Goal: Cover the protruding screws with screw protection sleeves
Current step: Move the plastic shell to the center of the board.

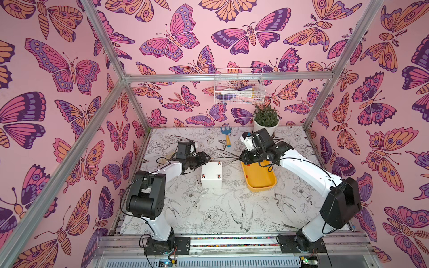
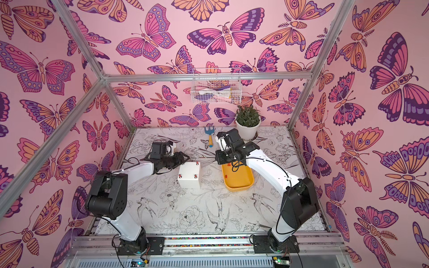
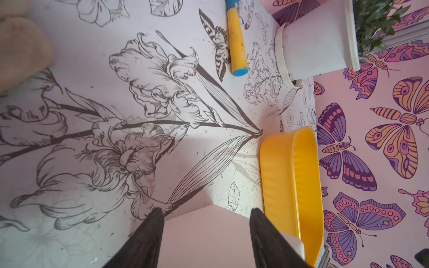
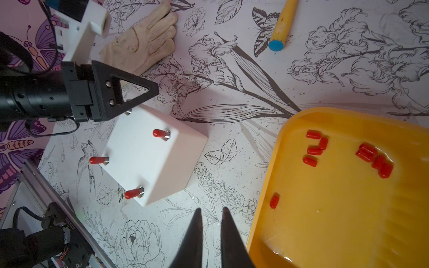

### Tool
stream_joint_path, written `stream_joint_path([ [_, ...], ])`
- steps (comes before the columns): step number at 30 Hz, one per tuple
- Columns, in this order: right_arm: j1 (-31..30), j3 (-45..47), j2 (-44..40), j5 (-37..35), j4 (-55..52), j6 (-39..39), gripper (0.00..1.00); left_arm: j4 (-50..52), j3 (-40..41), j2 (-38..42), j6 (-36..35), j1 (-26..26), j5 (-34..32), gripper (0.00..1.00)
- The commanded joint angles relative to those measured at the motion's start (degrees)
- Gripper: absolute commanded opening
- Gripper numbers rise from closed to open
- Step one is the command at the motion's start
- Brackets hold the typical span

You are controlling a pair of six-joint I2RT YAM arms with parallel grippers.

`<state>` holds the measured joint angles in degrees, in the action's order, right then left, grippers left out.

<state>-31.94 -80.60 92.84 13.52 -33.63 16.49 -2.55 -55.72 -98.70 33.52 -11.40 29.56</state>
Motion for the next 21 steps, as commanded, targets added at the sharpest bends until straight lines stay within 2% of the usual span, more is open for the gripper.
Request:
stream_joint_path([
  [1, 0.3, 0.6, -1.5, -0.3, 0.0, -0.2, 0.18, 1.6, 1.9, 1.5, -0.2, -0.8, -0.9, 0.60],
  [21, 0.3, 1.7, -4.4, -0.8, 0.5, -0.2, 0.18, 1.3, 7.9, 8.2, 3.9, -6.6, -4.4, 0.59],
])
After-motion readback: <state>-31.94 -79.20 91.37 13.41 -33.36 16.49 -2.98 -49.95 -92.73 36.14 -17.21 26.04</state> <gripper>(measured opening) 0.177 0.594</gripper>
